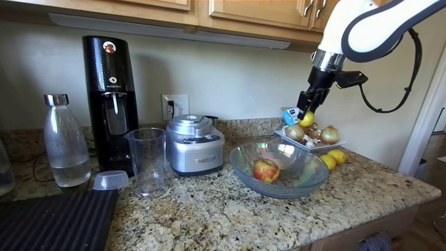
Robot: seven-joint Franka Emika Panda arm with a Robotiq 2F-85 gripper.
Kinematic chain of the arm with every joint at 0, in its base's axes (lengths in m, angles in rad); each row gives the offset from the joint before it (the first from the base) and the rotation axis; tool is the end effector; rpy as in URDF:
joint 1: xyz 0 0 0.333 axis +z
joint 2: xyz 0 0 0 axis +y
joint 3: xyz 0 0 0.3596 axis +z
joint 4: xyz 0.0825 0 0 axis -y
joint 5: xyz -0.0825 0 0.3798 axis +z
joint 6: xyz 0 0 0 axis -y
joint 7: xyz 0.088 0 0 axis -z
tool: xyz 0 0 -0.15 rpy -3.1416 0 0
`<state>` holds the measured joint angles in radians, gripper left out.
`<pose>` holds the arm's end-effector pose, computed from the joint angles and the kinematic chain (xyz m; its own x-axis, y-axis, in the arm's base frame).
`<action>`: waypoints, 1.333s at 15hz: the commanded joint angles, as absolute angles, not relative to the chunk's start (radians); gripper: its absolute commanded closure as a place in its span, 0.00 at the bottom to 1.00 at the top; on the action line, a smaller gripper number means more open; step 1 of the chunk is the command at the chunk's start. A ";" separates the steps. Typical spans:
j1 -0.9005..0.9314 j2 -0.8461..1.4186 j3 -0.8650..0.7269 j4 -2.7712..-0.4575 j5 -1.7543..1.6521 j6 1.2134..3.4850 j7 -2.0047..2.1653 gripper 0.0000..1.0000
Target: Take the lemons and apple out of the glass bowl and place them on the countertop
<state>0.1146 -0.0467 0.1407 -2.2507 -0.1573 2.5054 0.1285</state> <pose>0.5321 0.1364 0.4207 0.9223 0.2410 0.3022 0.2225 -0.9703 0.0948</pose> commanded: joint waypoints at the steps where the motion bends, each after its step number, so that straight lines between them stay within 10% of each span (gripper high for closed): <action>1: 0.076 -0.038 0.114 -2.312 -0.280 2.614 0.347 0.61; 20: 0.114 0.274 -0.014 -2.243 -0.831 2.768 1.335 0.61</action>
